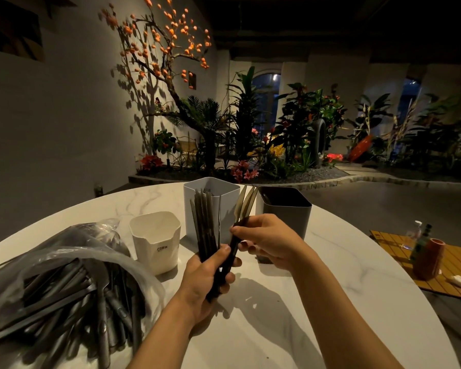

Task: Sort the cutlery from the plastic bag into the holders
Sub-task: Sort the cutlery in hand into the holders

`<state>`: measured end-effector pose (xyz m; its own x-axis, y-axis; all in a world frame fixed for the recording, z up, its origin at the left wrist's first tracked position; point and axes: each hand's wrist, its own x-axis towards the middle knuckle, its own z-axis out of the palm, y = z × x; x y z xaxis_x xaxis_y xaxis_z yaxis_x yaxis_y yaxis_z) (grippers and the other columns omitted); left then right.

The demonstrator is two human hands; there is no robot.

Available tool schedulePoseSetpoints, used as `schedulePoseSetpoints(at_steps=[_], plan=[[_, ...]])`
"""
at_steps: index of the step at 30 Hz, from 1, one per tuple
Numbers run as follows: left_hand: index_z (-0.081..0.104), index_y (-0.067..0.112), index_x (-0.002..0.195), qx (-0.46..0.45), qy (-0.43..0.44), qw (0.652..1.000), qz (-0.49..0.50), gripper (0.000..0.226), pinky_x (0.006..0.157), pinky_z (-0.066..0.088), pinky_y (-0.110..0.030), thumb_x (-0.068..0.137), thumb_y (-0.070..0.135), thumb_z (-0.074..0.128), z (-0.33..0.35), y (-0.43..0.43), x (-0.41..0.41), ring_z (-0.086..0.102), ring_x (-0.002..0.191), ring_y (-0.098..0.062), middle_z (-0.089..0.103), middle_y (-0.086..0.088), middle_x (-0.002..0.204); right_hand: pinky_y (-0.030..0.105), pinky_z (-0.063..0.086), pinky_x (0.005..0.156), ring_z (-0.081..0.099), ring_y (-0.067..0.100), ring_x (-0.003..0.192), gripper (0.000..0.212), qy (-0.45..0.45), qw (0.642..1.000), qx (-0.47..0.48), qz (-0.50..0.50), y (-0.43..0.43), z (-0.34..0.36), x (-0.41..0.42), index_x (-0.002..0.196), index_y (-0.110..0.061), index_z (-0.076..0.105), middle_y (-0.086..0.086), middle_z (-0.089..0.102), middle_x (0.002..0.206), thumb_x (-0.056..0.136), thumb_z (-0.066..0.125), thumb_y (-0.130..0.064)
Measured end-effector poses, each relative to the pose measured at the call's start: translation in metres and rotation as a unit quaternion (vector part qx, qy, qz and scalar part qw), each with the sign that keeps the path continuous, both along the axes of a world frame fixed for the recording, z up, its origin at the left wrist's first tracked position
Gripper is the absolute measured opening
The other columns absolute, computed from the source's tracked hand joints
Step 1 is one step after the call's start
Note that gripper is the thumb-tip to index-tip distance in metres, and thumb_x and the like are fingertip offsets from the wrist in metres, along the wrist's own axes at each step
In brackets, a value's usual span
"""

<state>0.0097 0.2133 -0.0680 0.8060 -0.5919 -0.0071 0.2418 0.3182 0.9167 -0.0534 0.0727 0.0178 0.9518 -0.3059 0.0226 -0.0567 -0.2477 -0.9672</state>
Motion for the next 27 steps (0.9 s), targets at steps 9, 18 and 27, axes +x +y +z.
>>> schedulePoseSetpoints(at_steps=[9,18,27], plan=[[0.061,0.003,0.116,0.004,0.031,0.999,0.022,0.025,0.047,0.045,-0.026,0.098,0.021,0.064,0.002,-0.002,-0.002,0.057,0.055,-0.018,0.076,-0.018,0.096,0.028,0.058,0.074,0.069,0.02,0.086,0.008,-0.124,0.987,-0.03,-0.094,-0.003,0.028,-0.011,0.098,-0.007,0.067,0.01,0.07,0.094,0.098,0.061,-0.012],[0.061,0.002,0.111,0.003,0.027,0.999,0.031,0.022,0.049,0.045,-0.028,0.098,0.02,0.064,0.005,-0.001,-0.007,0.055,0.054,-0.017,0.072,-0.014,0.084,0.015,0.056,0.076,0.065,0.003,0.08,0.011,-0.291,0.873,-0.191,-0.342,-0.049,0.033,-0.017,0.103,-0.017,0.069,-0.004,0.069,0.091,0.101,0.059,-0.022],[0.063,0.0,0.104,0.01,0.041,0.999,0.027,0.024,0.044,0.044,-0.028,0.097,0.023,0.066,0.006,-0.002,-0.011,0.051,0.05,-0.017,0.065,-0.016,0.08,0.042,0.055,0.093,0.061,0.027,0.108,0.027,-0.178,0.874,-0.314,-0.326,-0.063,-0.014,0.011,0.118,-0.02,0.066,0.002,0.072,0.108,0.092,0.071,-0.016]])
